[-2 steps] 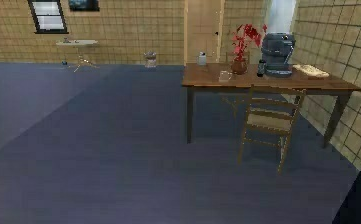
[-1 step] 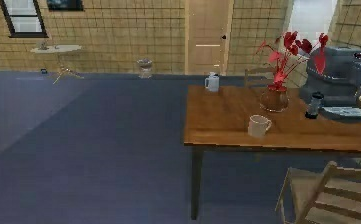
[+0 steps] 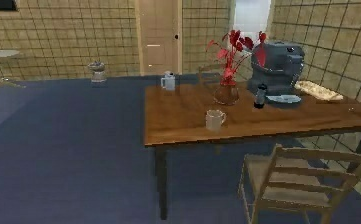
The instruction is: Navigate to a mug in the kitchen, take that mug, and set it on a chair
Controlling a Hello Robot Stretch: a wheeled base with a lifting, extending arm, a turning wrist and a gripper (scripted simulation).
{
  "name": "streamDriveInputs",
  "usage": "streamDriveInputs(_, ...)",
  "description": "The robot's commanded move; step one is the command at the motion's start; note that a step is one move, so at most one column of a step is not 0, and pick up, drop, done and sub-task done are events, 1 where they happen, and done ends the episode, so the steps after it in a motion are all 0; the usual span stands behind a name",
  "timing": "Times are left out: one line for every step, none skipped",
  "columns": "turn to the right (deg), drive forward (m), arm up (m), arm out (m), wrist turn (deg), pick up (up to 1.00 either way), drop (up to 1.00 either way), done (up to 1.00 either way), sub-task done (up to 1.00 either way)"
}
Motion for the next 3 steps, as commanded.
streamDriveInputs(0.0,0.3,0.0,0.0,0.0,0.0,0.0,0.0,0.0)
streamDriveInputs(-45.0,0.0,0.0,0.0,0.0,0.0,0.0,0.0,0.0)
streamDriveInputs(-27.0,0.0,0.0,0.0,0.0,0.0,0.0,0.0,0.0)
